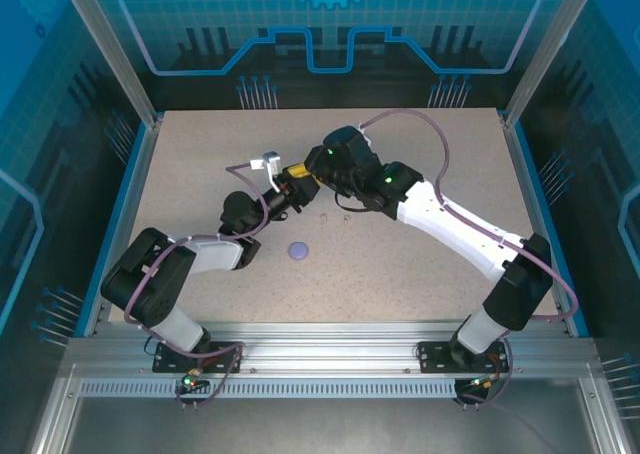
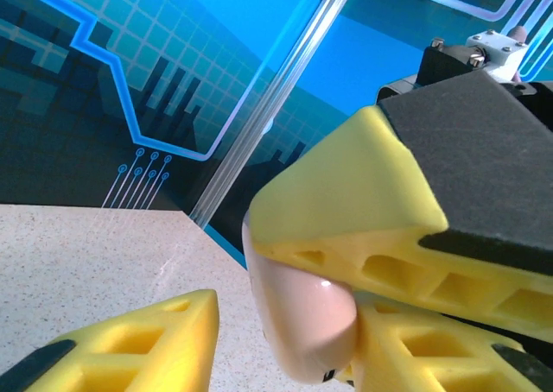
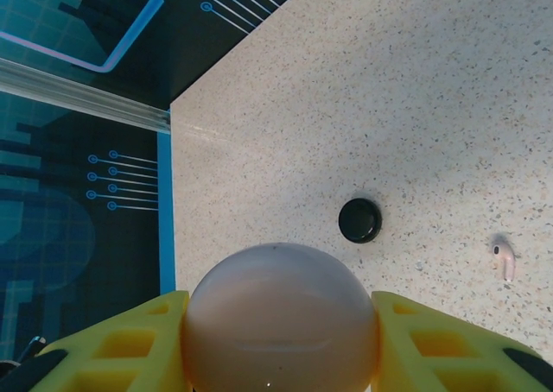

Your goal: Insert the wireless bluetooth earbuds into the charging case

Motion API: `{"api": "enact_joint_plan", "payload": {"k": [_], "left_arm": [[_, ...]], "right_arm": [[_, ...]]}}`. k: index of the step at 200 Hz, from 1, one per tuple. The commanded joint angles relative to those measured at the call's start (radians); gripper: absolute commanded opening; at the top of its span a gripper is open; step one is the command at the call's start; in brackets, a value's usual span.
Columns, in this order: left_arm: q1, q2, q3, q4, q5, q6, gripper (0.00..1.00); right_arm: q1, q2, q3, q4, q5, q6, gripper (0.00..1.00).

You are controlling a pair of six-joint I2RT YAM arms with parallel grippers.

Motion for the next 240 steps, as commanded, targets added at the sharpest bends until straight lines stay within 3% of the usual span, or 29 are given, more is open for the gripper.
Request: {"api": "enact_joint_plan", "payload": {"k": [1, 67, 82, 108, 137, 195, 240], "left_arm": [[-0.001, 0.003, 0.033, 0.031, -0.016, 0.008, 0.40], [-0.007, -0.015, 0.041, 0.031, -0.002, 0.004, 0.18], [-0.008, -0.018, 0.040, 0.031, 0.002, -0.002, 0.10], [-0.008, -0.025, 0.036, 0.031, 0.005, -0.013, 0.00], [-0.006, -0.034, 0.033, 0.030, 0.022, -0.029, 0.00], [0.056, -0.069, 0.033, -0.025, 0.163, -0.092, 0.00], [0.124, -0.118, 0.084, -0.147, 0.365, -0.137, 0.00]], "right_arm": [[0.015, -0.036, -0.011, 0.025, 0.007, 0.019, 0.32], [0.017, -0.044, -0.024, 0.056, -0.001, 0.031, 0.34], [0.015, -0.050, -0.023, 0.067, 0.008, 0.033, 0.44], [-0.006, -0.074, -0.009, 0.074, 0.021, 0.015, 0.70], [-0.036, -0.140, -0.027, 0.058, 0.041, -0.037, 0.78], [-0.158, -0.307, -0.217, 0.090, -0.041, -0.305, 0.79], [-0.229, -0.352, -0.330, 0.231, -0.316, -0.710, 0.80]]}}
